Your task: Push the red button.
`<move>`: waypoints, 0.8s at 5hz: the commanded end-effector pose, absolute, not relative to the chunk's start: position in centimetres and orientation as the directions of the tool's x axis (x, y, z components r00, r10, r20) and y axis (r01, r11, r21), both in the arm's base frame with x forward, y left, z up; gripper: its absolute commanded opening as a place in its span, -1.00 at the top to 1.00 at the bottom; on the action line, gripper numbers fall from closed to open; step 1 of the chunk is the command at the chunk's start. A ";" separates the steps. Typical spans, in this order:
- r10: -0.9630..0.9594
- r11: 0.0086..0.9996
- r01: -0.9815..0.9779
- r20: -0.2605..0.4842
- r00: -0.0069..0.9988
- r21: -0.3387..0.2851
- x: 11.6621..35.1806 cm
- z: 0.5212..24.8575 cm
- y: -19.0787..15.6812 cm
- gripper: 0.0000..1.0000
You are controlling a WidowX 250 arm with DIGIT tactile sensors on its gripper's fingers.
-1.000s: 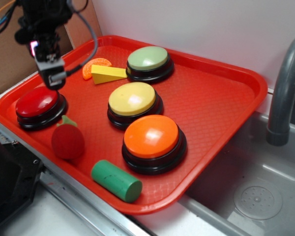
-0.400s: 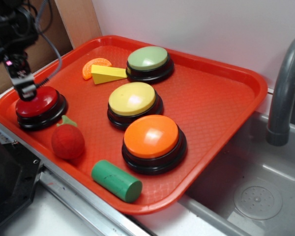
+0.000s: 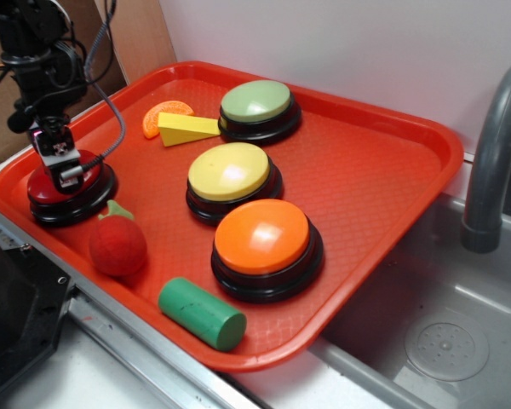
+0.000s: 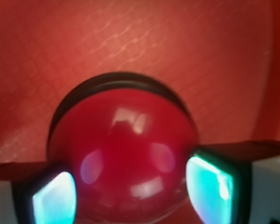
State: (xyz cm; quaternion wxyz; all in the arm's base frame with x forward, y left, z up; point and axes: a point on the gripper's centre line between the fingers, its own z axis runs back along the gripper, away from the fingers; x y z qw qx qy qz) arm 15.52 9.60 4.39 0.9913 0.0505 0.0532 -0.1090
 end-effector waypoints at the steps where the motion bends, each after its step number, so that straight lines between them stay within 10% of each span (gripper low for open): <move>1: -0.151 0.982 0.161 -0.101 0.983 0.101 15.7 5.3 10.5 -1.00; 4: 0.009 0.995 -0.014 0.051 0.999 0.097 13.3 13.2 11.0 -1.00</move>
